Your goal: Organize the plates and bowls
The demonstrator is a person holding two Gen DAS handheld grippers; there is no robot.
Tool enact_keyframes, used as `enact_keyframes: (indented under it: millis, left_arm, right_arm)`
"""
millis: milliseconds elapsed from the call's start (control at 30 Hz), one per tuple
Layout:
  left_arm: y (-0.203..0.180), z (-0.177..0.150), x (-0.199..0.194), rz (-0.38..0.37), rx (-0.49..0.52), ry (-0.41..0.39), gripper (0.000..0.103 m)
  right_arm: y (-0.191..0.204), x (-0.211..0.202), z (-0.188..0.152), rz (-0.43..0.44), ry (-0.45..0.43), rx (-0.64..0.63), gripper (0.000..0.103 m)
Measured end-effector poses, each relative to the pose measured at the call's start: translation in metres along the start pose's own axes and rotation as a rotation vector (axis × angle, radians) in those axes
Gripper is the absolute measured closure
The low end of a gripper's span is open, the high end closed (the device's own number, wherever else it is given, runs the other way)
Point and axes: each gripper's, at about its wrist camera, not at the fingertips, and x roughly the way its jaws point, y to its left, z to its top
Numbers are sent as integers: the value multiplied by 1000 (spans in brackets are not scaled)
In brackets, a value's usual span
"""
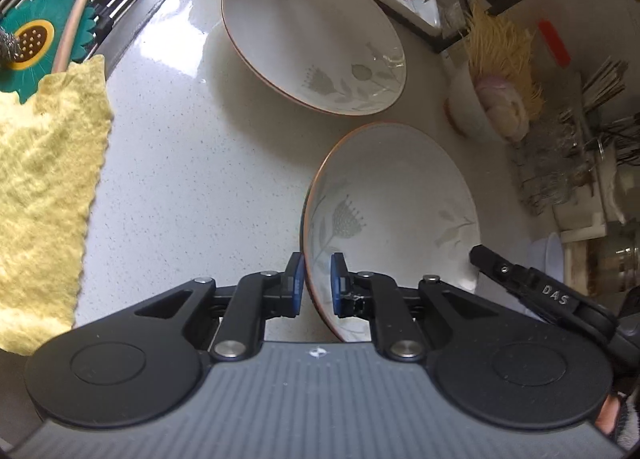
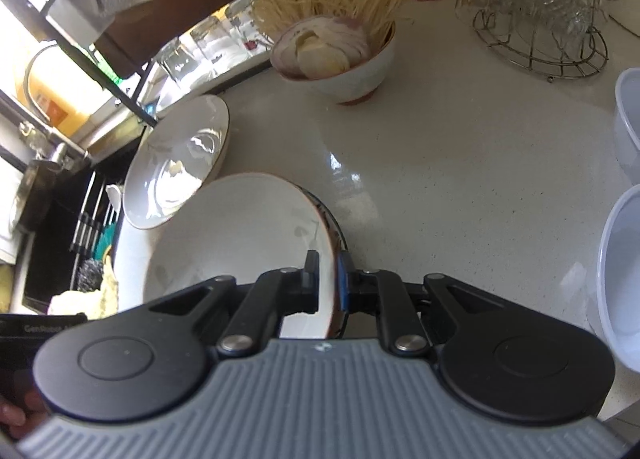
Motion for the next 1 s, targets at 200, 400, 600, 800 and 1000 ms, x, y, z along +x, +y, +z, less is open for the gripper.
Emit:
enact_keyframes:
  millis: [200,400,600,800,1000]
  left_arm:
    - [-10,-4,-9,29,57,-31,89]
    - [-23,-4,-33,48,144,-113,89]
    - [-61,-4,-66,105,293,-225,89]
    - [-88,0,-92,90,324,-300,89]
    - [-102,-8,-115,114,326,-353,89]
  right_arm:
    - [1,-5,0,-13,-12,10,90]
    - [12,-28,4,1,-82,-18,90]
    - [25,-57,16,76,-112,-20,90]
    - [46,-95,26,110,-193,-101,90]
    - [62,-132,29,160,-258,-186,90]
